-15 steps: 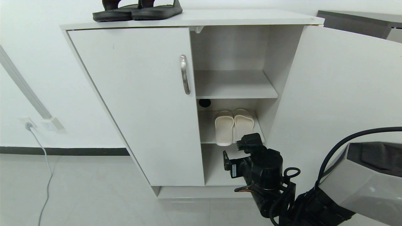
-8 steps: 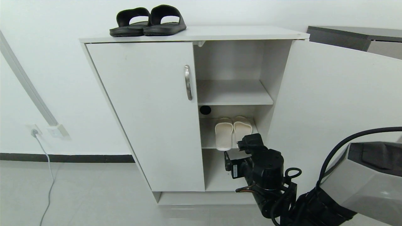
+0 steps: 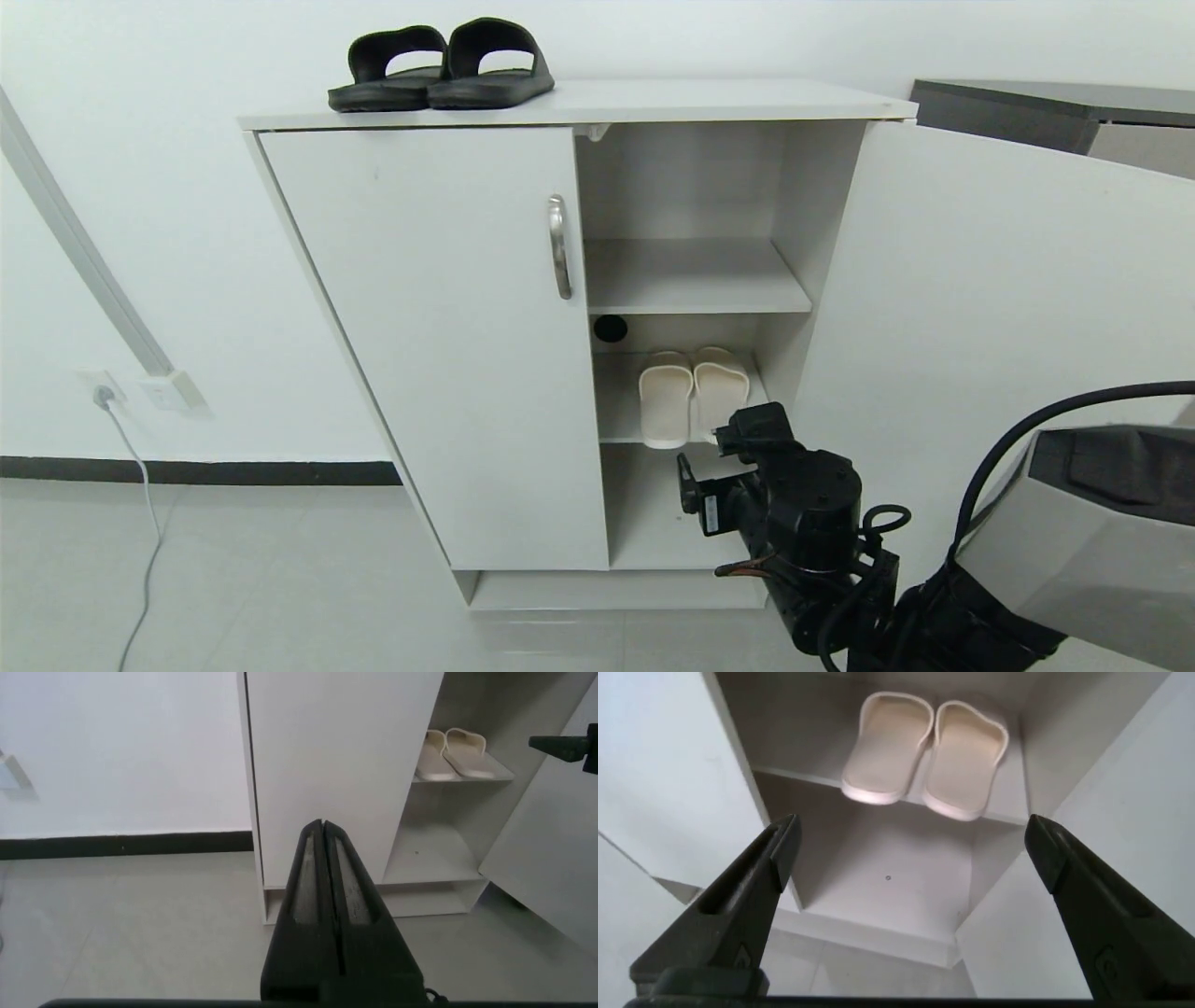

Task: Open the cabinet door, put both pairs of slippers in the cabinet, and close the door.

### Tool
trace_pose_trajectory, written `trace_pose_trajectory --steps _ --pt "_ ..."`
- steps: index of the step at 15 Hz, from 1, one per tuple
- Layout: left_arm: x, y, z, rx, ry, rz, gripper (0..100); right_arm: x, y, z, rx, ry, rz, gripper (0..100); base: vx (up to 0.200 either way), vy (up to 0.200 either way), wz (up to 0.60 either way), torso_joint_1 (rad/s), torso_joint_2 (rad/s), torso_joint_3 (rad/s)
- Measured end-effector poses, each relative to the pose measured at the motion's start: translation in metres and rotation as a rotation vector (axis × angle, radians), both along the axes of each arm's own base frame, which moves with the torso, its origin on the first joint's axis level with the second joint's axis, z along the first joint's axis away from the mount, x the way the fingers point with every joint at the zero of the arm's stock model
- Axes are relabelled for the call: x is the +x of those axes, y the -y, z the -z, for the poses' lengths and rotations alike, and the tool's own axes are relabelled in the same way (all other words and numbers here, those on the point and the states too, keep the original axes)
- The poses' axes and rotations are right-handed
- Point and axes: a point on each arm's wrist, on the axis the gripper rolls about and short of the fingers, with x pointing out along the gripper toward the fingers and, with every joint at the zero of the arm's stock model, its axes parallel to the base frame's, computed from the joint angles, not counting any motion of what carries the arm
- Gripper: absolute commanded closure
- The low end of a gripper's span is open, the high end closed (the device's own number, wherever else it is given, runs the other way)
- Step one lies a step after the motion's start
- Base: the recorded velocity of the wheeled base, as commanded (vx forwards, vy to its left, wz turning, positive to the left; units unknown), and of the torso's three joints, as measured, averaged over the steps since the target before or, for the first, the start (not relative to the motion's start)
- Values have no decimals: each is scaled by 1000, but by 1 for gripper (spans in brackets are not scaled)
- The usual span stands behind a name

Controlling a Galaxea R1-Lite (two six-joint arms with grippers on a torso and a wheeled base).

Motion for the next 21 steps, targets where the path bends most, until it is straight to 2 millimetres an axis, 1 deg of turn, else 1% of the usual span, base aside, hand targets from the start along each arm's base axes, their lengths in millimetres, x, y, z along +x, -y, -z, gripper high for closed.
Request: trace_pose_trajectory --steps 5,8,15,21 --pt "0 0 0 0 2 2 100 -3 2 4 -1 24 -53 0 0 200 0 4 0 1" --pt "0 0 0 0 0 1 100 -3 4 8 -11 15 -52 0 0 200 0 2 2 4" --pt "0 0 0 0 0 0 100 -4 3 15 -25 0 -68 0 0 200 0 2 3 4" --pt "0 0 0 -1 0 -1 100 -4 2 16 -24 0 -73 0 0 200 0 3 5 0"
